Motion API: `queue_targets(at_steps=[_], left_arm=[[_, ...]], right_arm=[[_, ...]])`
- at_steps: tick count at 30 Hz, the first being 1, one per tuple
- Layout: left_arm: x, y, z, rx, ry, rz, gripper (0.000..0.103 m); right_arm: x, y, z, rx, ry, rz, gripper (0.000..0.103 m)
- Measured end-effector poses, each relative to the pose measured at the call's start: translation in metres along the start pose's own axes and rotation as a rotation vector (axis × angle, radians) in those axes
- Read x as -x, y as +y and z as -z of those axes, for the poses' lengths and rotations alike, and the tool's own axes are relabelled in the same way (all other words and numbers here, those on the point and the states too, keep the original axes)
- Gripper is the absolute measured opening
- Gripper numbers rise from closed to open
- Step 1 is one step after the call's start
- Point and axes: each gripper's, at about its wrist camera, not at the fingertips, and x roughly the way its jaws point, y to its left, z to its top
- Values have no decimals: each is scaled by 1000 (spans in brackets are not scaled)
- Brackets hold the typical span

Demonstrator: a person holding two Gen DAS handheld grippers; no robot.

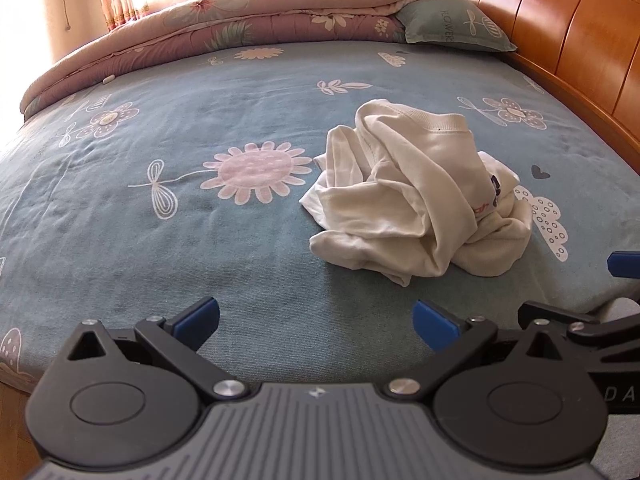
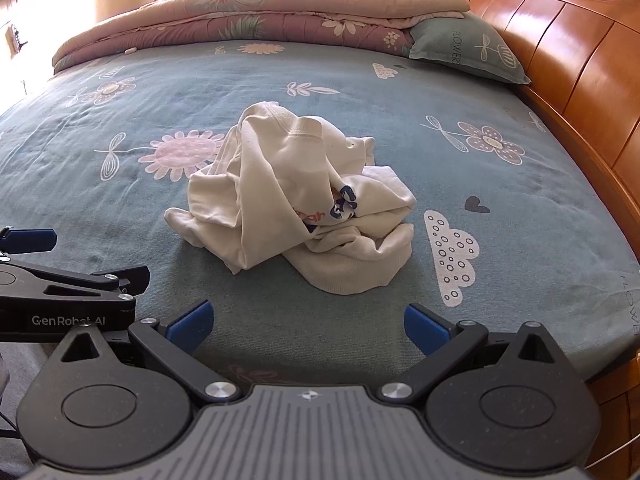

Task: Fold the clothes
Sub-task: 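Move the left tool toward the white T-shirt and close on its fabric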

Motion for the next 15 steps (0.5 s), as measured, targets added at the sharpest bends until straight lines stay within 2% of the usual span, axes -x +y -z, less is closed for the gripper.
queue_targets(at_steps=[15], left_arm=[[-60, -17, -53, -29, 79, 5, 102]], right_arm=[[-59, -33, -44, -45, 62, -43, 103]])
